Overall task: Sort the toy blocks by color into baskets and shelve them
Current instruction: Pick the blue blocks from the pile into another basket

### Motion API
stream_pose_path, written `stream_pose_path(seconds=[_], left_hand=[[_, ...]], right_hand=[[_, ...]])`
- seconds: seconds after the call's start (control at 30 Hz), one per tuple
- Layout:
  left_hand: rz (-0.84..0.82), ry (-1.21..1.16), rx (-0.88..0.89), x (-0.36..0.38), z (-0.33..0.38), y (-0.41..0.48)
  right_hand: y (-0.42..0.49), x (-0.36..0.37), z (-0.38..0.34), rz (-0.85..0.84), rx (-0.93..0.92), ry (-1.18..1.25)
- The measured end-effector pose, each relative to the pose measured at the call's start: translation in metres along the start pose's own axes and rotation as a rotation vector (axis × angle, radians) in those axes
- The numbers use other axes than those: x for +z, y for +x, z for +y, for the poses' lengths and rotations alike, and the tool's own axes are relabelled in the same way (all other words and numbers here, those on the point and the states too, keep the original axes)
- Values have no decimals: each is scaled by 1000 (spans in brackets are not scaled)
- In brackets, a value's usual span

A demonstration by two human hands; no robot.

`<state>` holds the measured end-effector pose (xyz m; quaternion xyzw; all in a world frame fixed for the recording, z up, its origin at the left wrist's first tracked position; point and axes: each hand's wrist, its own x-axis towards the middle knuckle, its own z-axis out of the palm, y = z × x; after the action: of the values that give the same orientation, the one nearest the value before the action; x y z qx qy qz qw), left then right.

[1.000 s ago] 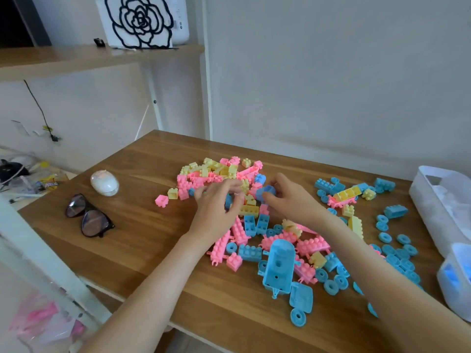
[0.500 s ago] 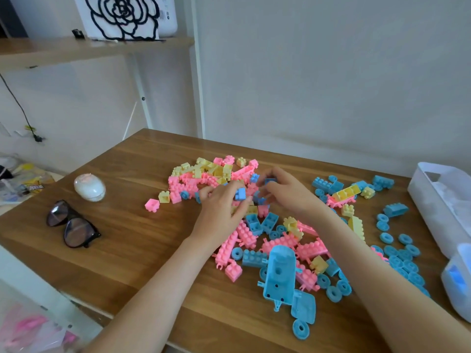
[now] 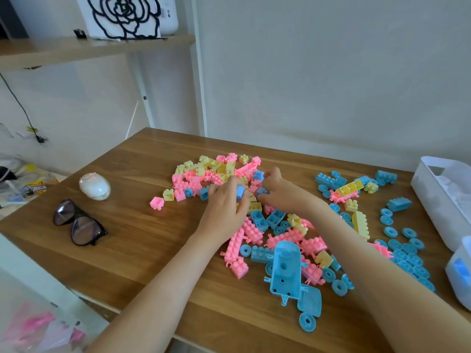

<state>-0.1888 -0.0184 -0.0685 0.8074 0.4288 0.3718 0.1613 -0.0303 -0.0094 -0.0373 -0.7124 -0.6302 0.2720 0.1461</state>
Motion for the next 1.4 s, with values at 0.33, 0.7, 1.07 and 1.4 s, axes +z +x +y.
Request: stream_pose_path(seconds=[0.33, 0.7, 1.07, 1.4], left_hand=[[-59, 99, -61, 1, -7, 6], [-104, 242, -42, 4, -3, 10], [-187, 411, 26, 34, 32, 53], [-230, 560, -125, 35, 29, 61]], right_hand=[[-17, -29, 11, 383, 32, 280], [-14, -27, 41, 165, 38, -53], [18, -25, 29, 236, -104, -247], [38, -16, 22, 146, -344, -451]])
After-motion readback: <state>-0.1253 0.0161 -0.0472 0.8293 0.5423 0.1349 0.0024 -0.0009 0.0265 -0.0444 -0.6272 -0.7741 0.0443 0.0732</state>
